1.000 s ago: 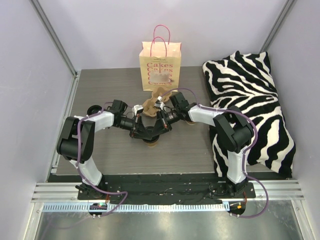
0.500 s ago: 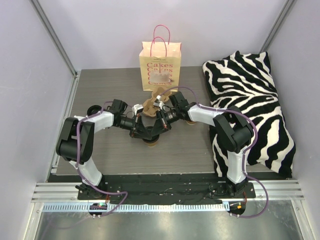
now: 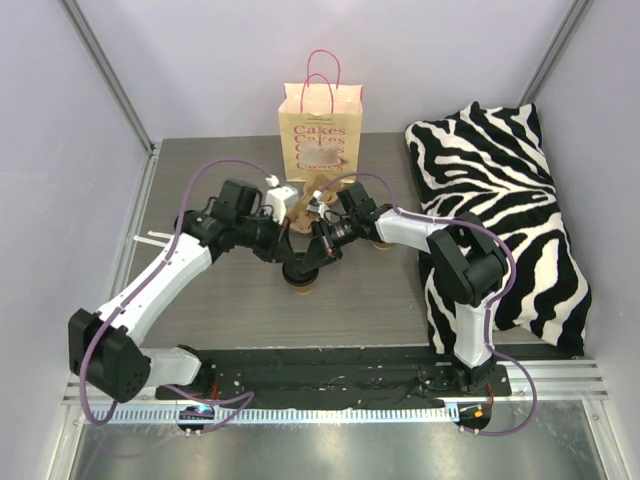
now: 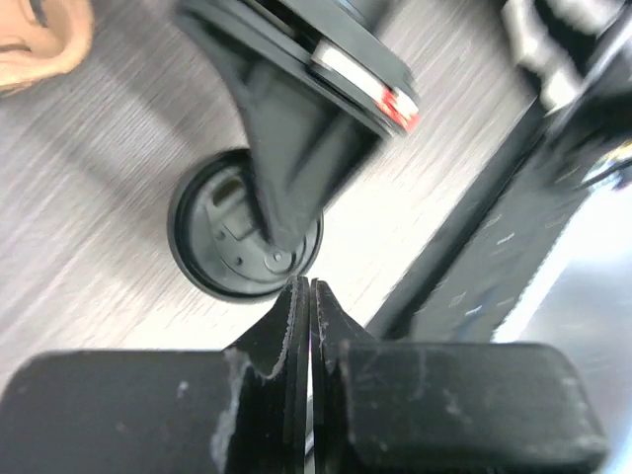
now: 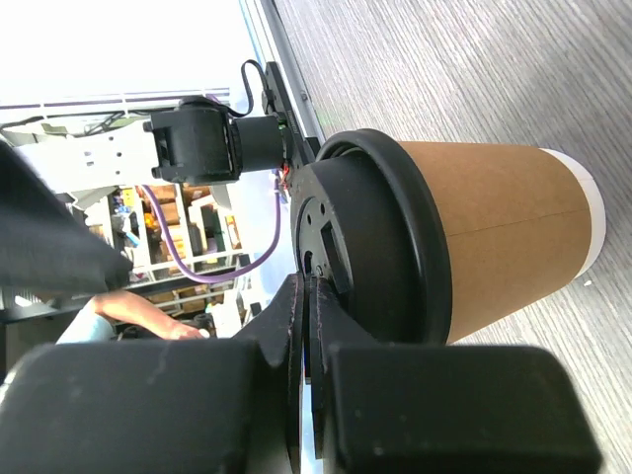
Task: Pack the takeout coffee
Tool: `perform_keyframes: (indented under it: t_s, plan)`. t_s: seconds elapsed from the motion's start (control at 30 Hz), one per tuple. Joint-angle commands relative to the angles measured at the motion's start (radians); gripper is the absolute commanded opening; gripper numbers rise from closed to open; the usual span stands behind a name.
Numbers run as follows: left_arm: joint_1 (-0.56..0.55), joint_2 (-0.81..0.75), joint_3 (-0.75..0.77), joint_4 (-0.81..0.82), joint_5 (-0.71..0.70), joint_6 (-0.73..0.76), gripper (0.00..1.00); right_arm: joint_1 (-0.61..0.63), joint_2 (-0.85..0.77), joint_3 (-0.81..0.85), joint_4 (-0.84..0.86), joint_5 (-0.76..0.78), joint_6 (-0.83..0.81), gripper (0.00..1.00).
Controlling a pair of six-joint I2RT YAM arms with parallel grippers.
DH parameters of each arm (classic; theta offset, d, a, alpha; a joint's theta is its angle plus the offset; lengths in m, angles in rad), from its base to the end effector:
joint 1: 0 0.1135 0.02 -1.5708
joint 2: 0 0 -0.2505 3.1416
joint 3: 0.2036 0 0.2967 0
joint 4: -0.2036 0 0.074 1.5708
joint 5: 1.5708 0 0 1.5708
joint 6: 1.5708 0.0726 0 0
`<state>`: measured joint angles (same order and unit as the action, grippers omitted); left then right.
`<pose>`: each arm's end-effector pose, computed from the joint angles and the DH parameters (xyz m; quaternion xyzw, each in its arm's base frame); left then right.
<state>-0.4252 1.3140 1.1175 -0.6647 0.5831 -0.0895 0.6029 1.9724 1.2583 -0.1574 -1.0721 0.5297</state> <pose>0.2939 -0.1770 0.2558 0.2485 0.8688 -0.3453 0.2532 0.3319 0.3059 0.1159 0.2044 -0.8008 -0.5629 0.0089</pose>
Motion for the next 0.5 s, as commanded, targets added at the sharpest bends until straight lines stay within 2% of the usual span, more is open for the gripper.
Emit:
perform_keyframes:
  t_s: [0.0,0.03,0.17,0.27,0.47]
  plan:
    - [-0.154,-0.03,0.03,-0.134,-0.333,0.184,0.04,0.005,0.075,-0.011,-0.03,0.169,-0.025,0.04]
    - [-0.211,-0.032,0.027,-0.133,-0.398,0.209,0.05,0.003,0.078,-0.01,-0.03,0.169,-0.017,0.04]
    - [-0.319,-0.015,0.016,-0.105,-0.514,0.257,0.06,0.001,0.085,-0.005,-0.031,0.163,-0.004,0.04]
    - [-0.363,0.025,0.021,-0.086,-0.558,0.27,0.06,0.001,0.088,-0.005,-0.03,0.162,0.0,0.03]
    - [-0.402,0.05,0.042,-0.067,-0.557,0.287,0.05,-0.003,0.094,-0.004,-0.031,0.161,0.007,0.01]
